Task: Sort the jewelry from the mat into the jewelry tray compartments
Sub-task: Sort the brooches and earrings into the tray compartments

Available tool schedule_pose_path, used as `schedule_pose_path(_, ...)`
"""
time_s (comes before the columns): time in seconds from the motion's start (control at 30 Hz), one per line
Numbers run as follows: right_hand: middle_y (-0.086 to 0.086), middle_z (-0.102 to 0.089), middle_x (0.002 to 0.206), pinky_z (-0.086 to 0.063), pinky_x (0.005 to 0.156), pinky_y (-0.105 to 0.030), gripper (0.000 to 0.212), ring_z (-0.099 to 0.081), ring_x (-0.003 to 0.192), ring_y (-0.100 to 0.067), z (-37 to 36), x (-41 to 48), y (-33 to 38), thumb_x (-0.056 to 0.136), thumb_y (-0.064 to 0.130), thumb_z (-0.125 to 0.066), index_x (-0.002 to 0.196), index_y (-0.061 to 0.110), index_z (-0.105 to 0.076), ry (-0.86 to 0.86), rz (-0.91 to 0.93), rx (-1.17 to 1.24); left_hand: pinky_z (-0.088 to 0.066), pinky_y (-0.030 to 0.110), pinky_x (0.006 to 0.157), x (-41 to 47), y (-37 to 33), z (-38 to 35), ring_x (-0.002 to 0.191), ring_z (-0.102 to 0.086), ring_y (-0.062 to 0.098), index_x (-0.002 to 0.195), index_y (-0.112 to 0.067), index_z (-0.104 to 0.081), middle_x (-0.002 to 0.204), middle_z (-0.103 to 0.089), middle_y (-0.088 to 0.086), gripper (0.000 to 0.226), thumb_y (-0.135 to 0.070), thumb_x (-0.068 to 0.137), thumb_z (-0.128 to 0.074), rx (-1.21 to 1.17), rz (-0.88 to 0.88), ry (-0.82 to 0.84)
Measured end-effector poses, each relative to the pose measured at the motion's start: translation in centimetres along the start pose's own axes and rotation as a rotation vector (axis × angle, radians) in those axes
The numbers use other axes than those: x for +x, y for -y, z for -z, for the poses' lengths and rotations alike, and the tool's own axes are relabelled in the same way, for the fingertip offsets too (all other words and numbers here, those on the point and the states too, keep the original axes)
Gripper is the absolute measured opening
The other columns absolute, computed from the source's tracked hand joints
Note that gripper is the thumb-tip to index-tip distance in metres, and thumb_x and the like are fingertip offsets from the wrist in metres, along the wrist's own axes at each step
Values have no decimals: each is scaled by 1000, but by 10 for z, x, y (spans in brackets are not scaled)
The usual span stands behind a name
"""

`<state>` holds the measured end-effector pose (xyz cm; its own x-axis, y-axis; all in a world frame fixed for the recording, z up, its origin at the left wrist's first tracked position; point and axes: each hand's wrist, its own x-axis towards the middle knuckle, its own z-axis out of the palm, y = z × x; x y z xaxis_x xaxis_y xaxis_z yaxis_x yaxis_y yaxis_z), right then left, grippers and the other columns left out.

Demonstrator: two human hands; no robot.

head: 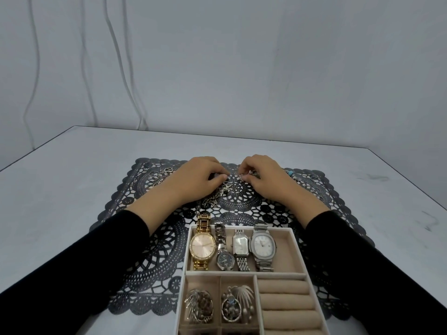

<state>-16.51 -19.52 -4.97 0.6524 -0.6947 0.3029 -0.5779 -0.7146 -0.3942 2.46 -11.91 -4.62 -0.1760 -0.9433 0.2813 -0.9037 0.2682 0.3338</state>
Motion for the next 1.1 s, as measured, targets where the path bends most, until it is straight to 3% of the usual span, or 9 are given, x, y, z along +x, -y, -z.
schedule_pose_path(0.2, 6, -65, 93, -41, 80, -19, 5, -56, 92, -10, 5, -3, 2, 87, 13, -64, 87, 18, -62, -64, -65, 176, -47, 35, 89, 6, -1, 0, 97, -59, 11, 101, -27, -75, 104, -66, -9, 16, -35, 91, -65, 7, 30, 25)
schedule_pose_path(0.3, 8, -64, 86, -42, 74, -12, 6, -59, 85, -7, 7, -4, 2, 87, 13, -64, 87, 19, -62, -116, -119, 288, -48, 35, 89, 7, -1, 1, 96, -59, 11, 95, -26, -74, 100, -66, -8, 11, -33, 90, -67, 6, 40, 30)
schedule_pose_path(0.43, 5, -61, 81, -48, 66, -15, 9, -58, 71, -8, 10, -4, 3, 89, 10, -63, 95, 15, -65, -132, -159, 455, -47, 33, 88, 8, -2, 3, 95, -58, 11, 93, -24, -71, 97, -64, -7, 7, -29, 91, -67, 16, 36, 62)
schedule_pose_path(0.53, 1, -63, 84, -48, 72, -17, 18, -58, 75, -10, 11, -5, 2, 91, 12, -61, 103, 23, -69, -116, -152, 522, -42, 27, 83, 7, -2, 4, 93, -56, 11, 90, -24, -66, 96, -61, -6, 4, -28, 91, -66, 19, 36, 86)
schedule_pose_path(0.6, -7, -67, 92, -50, 81, -25, 17, -61, 83, -19, 13, -6, 2, 91, 15, -61, 98, 26, -71, -121, -160, 555, -42, 27, 82, 7, -2, 4, 92, -55, 11, 89, -22, -65, 96, -61, -6, 6, -28, 91, -66, 3, 39, 83)
schedule_pose_path(0.77, 1, -69, 86, -51, 88, -30, 9, -63, 81, -9, 21, -7, 4, 88, 15, -66, 96, 19, -68, -127, -178, 683, -42, 24, 79, 5, -1, 4, 88, -57, 6, 88, -23, -63, 90, -64, -12, 5, -24, 93, -64, -120, 55, 33)
schedule_pose_path(0.97, -15, -71, 92, -51, 78, -30, 12, -62, 82, -18, 27, -8, 7, 82, 12, -72, 92, 12, -64, -164, -211, 816, -40, 8, 63, 1, -2, 8, 68, -56, -7, 88, -25, -61, 82, -65, -11, 6, -24, 94, -63, -328, 107, -144)
schedule_pose_path(1.1, -14, -71, 93, -52, 72, -24, 15, -64, 82, -15, 31, -12, 12, 81, 9, -73, 93, 10, -64, -197, -213, 863, -43, 14, 64, 0, -4, 13, 62, -54, -6, 86, -24, -64, 76, -63, -14, 6, -23, 92, -65, -476, 137, -260)
